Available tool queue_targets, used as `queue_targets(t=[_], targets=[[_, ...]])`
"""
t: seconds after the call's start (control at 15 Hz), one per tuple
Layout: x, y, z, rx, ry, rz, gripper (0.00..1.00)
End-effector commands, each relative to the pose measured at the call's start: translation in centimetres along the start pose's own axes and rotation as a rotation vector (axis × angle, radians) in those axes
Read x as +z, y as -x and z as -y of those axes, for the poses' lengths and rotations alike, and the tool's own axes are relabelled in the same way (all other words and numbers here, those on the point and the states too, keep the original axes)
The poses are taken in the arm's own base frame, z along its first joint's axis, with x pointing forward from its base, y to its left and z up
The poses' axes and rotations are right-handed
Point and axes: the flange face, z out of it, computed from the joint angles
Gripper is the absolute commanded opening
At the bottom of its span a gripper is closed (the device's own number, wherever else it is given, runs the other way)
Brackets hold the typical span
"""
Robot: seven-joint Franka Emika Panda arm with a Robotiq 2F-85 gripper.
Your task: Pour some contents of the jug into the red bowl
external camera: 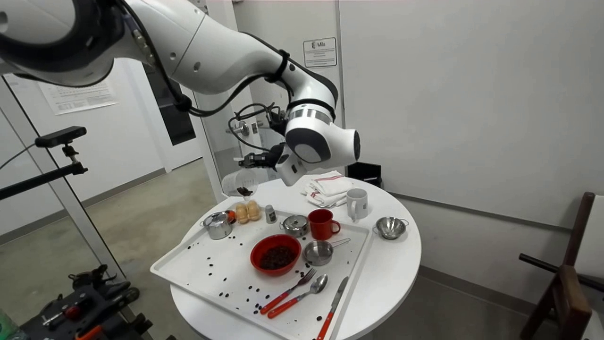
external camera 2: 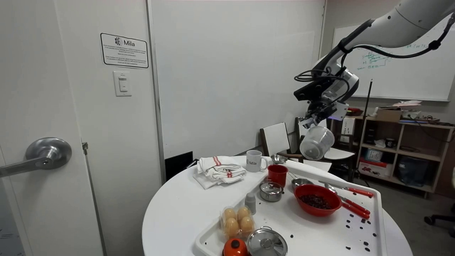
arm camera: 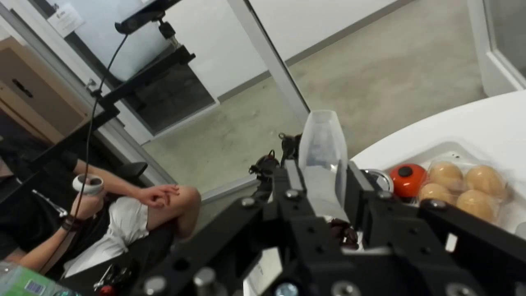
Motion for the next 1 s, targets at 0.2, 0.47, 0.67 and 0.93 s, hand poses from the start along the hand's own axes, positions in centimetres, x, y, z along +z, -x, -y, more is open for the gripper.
queue_targets(t=[0.2, 0.47, 0.67, 0.93], targets=[[8.1, 2.8, -0.7, -0.059, -0.023, -0.357, 0.12], [11.6, 4.3, -0.5, -0.154, -0.137, -0.508, 0.12], [13.1, 4.7, 0.3, -0.213, -0.283, -0.58, 0.12], [13.8, 4.0, 1.4, -0.266, -0.497, -0.671, 0.12]])
